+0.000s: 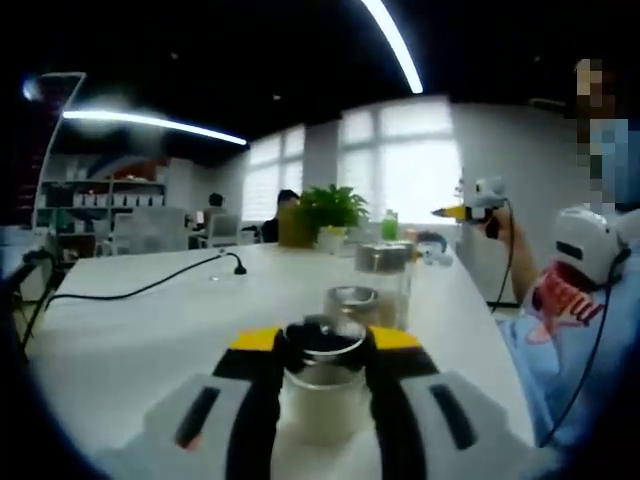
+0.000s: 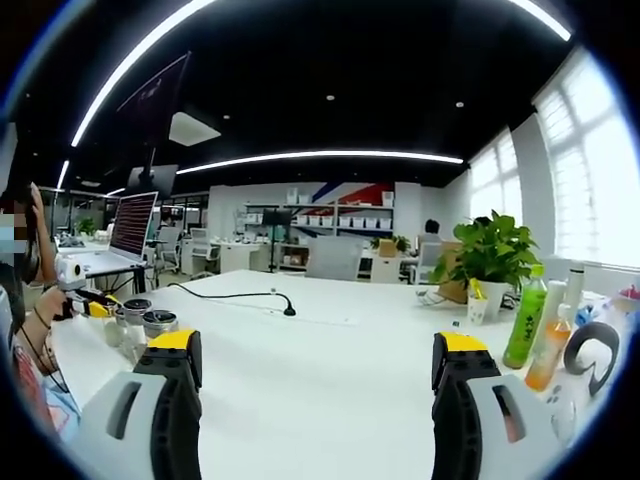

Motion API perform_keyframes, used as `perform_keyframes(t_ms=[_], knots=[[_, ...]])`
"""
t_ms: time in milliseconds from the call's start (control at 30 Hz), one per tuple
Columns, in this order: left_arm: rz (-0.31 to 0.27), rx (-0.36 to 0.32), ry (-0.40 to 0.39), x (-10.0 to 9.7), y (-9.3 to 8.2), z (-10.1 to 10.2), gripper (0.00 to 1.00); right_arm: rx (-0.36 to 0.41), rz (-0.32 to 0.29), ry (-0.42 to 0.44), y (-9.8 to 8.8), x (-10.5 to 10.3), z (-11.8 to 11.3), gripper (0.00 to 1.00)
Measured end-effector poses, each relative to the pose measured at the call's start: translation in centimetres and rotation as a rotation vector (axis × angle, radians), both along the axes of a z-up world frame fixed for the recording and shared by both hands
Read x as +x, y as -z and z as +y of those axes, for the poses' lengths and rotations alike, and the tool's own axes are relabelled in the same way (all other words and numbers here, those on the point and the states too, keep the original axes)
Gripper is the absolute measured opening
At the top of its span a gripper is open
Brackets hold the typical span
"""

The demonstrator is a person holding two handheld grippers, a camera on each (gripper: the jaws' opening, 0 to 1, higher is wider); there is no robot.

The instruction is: Rotate the seasoning bottle until the label or dispensing opening points toward the visible target arrow and the bottle remains upright within the marked orientation range

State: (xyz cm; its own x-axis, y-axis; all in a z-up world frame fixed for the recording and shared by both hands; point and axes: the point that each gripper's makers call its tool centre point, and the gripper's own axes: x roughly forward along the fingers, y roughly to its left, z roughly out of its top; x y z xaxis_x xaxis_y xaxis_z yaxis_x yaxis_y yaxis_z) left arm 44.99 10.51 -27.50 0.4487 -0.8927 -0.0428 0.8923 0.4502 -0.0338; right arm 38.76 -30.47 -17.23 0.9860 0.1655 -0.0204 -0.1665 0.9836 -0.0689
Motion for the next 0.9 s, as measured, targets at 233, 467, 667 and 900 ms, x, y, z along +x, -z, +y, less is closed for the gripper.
perform_keyframes(t_ms=[233,467,667,900], knots=[[0.011,0.013,0.052,-0.01,0.09,-0.18,0.33,-0.002,0.008,-0.004,0.19,0.11,0.03,0.99],[0.017,0.019,0.089,0.0,0.13,-0.17,0.33,-0.003,0.008,0.0,0.23,0.08,-0.17,0.99],[0.009,0.031,0.111,-0.02,0.15,-0.19,0.33,-0.004,0.013,-0.006,0.33,0.17,-0.09,0.99],[0.071,0.008,0.081,0.3,0.51,0.0,0.39,-0.006,0.015,-0.002,0.4,0.18,-0.11,0.99]])
